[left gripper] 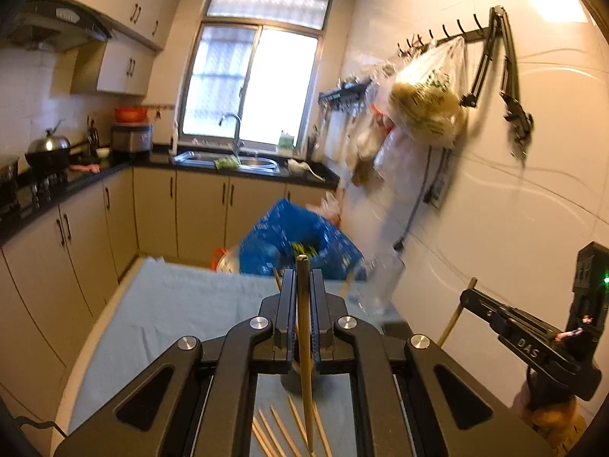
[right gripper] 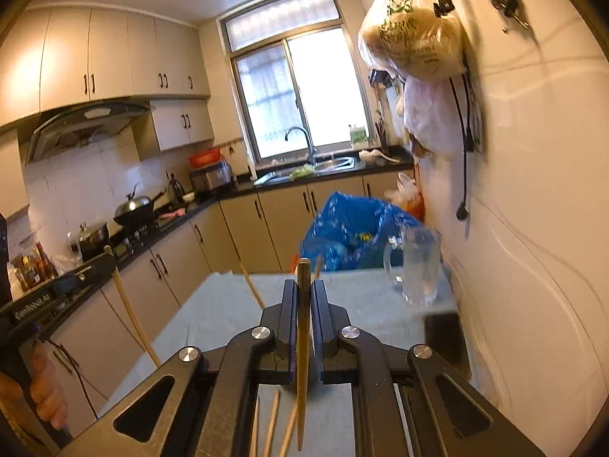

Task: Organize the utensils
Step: 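Raise the left tool's chopstick over the cup while the right tool carries its chopstick there, then open the left tool into the cup while the right tool drops its chopstick in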

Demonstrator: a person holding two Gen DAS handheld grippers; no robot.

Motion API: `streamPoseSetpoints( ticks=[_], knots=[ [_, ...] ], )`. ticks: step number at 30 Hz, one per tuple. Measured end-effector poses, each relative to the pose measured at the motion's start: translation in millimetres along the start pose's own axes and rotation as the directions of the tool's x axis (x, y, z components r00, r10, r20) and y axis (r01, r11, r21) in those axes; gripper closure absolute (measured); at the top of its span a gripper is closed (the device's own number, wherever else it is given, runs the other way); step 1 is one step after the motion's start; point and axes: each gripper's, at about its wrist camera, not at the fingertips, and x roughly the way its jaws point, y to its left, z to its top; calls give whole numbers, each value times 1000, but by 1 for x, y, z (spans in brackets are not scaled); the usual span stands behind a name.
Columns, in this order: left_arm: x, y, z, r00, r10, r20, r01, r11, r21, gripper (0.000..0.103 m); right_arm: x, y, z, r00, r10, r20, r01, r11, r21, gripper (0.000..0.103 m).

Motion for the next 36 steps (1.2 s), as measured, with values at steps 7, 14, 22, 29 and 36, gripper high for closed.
streamPoseSetpoints(
  ticks=[7,14,22,29,36],
  knots=[
    [49,-10,42,996,64,68,-65,998,7,97,41,6,43,998,8,66,-11,999,41,96],
    [123,-12,46,997,76,4,-76,997,-1,97,96,-2,46,998,-36,47,34,998,48,96],
    [191,2,5,981,78,-177,-84,996,-28,97,145,-23,11,994,-44,-96,49,997,57,95],
    [184,19,-6,974,50,-222,-70,994,-84,91,160,-40,0,988,-33,-150,52,991,120,78],
    [129,35,-8,982,26,-188,-47,993,-109,75,136,-40,-4,989,-41,-140,59,990,128,71]
  ],
)
